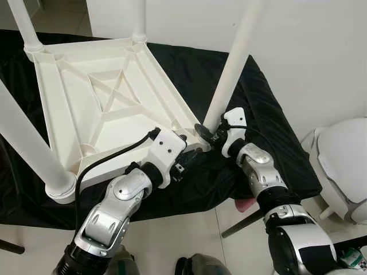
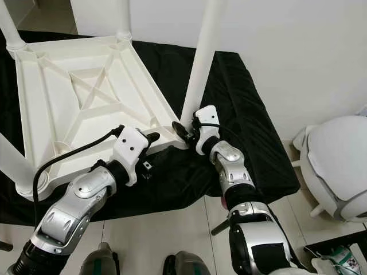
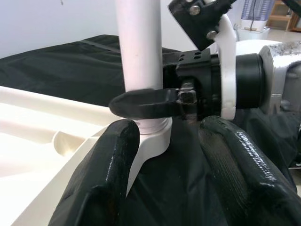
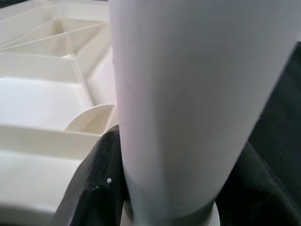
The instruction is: Building children table
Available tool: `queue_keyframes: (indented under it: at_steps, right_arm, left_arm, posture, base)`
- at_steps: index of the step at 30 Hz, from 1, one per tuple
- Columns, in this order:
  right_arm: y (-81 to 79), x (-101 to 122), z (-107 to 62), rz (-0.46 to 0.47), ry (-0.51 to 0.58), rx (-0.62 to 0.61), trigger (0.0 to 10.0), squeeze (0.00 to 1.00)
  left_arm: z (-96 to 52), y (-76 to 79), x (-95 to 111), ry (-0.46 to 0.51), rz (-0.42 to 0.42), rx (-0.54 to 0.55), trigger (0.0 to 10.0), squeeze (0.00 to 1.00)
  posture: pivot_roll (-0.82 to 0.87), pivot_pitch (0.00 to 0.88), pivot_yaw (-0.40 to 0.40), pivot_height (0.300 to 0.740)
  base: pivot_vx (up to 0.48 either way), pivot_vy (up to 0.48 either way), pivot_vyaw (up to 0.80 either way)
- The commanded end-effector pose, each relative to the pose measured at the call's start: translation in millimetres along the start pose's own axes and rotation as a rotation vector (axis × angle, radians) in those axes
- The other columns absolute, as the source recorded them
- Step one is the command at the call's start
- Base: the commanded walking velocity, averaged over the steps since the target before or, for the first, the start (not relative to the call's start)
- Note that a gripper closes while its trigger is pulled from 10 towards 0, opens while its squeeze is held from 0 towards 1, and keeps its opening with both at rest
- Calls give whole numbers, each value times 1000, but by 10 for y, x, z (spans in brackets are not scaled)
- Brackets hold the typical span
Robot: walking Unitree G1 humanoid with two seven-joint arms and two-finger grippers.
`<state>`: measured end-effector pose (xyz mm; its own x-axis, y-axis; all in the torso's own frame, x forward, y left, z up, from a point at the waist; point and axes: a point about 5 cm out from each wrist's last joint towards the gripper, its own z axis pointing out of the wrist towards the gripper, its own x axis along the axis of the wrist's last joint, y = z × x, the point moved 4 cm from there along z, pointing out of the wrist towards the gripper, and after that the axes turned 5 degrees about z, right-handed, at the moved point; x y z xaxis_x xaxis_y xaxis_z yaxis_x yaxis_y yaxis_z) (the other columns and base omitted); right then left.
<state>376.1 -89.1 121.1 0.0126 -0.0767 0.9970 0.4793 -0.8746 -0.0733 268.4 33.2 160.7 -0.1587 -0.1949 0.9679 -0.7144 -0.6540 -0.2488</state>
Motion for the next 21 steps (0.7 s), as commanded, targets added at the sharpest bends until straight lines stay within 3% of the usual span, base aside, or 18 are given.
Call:
queue_keyframes:
  at_steps: [1,3,7,14,15,21]
  right_arm:
    - [-3,23,0,-8,7,-83,10000,0]
    - [-101,21,-12,11,24,-168,10000,0]
    - [-436,46,27,52,55,-148,10000,0]
    - [-287,83,-16,59,36,-181,10000,0]
    - [-273,99,-29,80,43,-171,10000,1000]
    - [-185,215,-99,105,72,-64,10000,1000]
  left_arm:
    - [16,40,3,3,-5,-17,10000,0]
    - [22,44,6,4,-6,-22,10000,0]
    - [32,27,21,6,0,-20,10000,0]
    - [14,36,10,4,-1,-16,10000,0]
    - [14,32,10,3,-1,-12,10000,0]
    - [-5,21,3,-1,-3,0,10000,0]
  posture:
    - [-5,29,-115,740]
    - [-3,30,-114,740]
    - [8,30,-112,740]
    - [12,28,-118,740]
    - [17,27,-123,740]
    - [21,30,-128,740]
  base:
    - [0,0,0]
    - [0,0,0]
    - [0,0,0]
    - [0,0,0]
    - [0,0,0]
    - [0,0,0]
